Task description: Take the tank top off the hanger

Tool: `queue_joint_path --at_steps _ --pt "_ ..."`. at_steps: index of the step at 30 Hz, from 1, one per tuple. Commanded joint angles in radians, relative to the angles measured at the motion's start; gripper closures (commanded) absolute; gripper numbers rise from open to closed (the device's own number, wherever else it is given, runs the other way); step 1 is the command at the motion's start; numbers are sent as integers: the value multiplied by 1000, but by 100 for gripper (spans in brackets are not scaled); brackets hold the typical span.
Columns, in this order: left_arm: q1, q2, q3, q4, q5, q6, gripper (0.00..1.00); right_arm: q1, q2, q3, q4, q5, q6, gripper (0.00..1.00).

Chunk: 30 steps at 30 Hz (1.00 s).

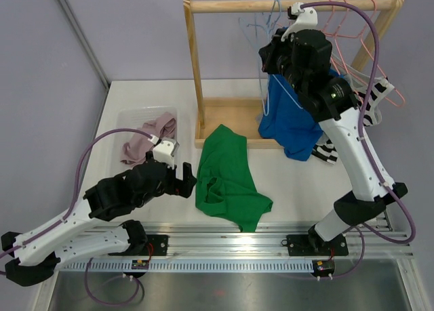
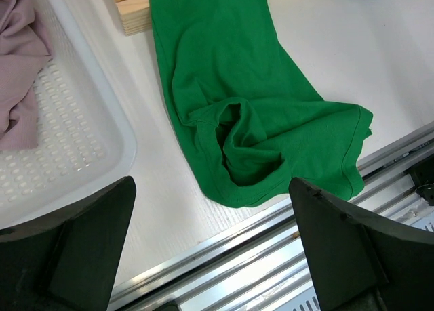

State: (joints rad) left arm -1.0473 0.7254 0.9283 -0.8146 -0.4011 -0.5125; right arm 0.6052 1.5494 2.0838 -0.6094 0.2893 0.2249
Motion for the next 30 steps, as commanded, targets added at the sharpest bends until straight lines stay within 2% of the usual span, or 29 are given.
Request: queue_joint_path --at_steps 1,8,12,13,14,16,20,23,24,26,27,30 --pt "0 -15 -5 12 -31 12 1 -100 69 110 -79 -114 37 100" --pt "-2 -7 0 25 -28 14 1 -140 161 139 -102 -190 36 100" --pt "0 8 0 38 -22 11 1 -139 147 108 -98 -196 47 99" --pt "-2 11 0 49 -21 9 1 -139 137 79 -89 -197 54 94" --pt "-2 28 1 58 -15 9 1 -139 112 62 -69 -202 57 84" --pt "-2 48 9 92 -8 5 1 -139 84 29 -56 -205 68 80" --pt "-2 127 17 169 -25 -1 1 -139 5 1 -52 -257 77 50" --pt "0 218 14 259 -51 0 1 -139 -73 -36 -43 -332 67 38" --pt "0 291 17 291 -67 0 1 -139 -93 -48 -41 -338 61 24" --pt "0 376 44 311 -99 -1 1 -139 -165 -88 -41 -360 54 13" --pt "0 447 56 337 -102 3 1 -139 -192 -102 -43 -374 45 2" --pt "1 557 105 368 -113 9 1 -139 -299 -163 -59 -432 28 1"
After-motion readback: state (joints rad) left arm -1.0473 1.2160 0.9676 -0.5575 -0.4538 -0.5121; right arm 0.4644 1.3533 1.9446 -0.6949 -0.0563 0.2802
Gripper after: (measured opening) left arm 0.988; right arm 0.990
